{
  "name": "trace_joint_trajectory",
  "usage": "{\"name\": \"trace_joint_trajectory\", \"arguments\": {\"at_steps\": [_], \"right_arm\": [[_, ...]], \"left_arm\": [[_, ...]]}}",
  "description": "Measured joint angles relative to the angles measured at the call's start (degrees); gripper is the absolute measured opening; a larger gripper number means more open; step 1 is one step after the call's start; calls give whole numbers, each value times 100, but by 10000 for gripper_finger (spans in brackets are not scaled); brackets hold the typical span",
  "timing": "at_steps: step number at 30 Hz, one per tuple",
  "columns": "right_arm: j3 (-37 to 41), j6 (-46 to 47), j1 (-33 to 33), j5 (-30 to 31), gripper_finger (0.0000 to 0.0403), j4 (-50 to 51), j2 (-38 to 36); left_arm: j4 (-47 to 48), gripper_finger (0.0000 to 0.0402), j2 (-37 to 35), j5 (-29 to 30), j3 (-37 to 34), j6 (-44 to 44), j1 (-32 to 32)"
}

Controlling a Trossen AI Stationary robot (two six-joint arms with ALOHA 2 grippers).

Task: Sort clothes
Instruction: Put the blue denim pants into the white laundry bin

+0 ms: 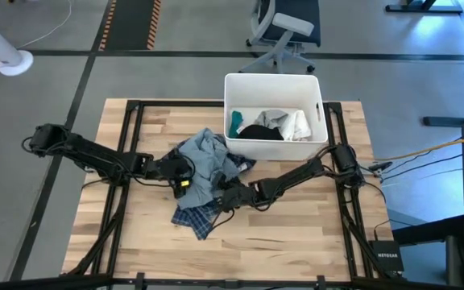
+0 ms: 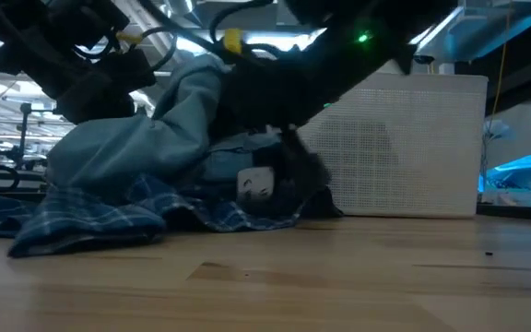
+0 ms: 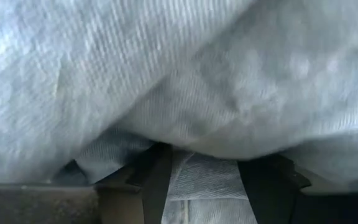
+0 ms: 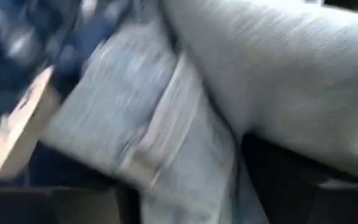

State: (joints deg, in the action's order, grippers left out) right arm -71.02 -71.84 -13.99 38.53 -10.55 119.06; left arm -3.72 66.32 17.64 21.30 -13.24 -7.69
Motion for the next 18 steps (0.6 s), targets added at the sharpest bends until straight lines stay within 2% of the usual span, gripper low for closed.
{"name": "trace_joint_trajectory", "arguments": {"at_steps": [3,7,12,15,18], "right_arm": [[0,18,-247,616,244,578,-135],[0,-194,-595,1029,233,665,-150],[5,-651,-758,1095,231,617,-150],[4,-895,-723,1145,231,293,-150],[9,-1525,-726,1136,231,-179,-150]], "left_arm": [[293,175,0,39,4,-134,16],[136,175,1,82,-8,16,14],[-253,175,12,99,-22,139,16],[-336,175,17,128,-24,140,18],[-340,175,17,140,-24,136,18]]}}
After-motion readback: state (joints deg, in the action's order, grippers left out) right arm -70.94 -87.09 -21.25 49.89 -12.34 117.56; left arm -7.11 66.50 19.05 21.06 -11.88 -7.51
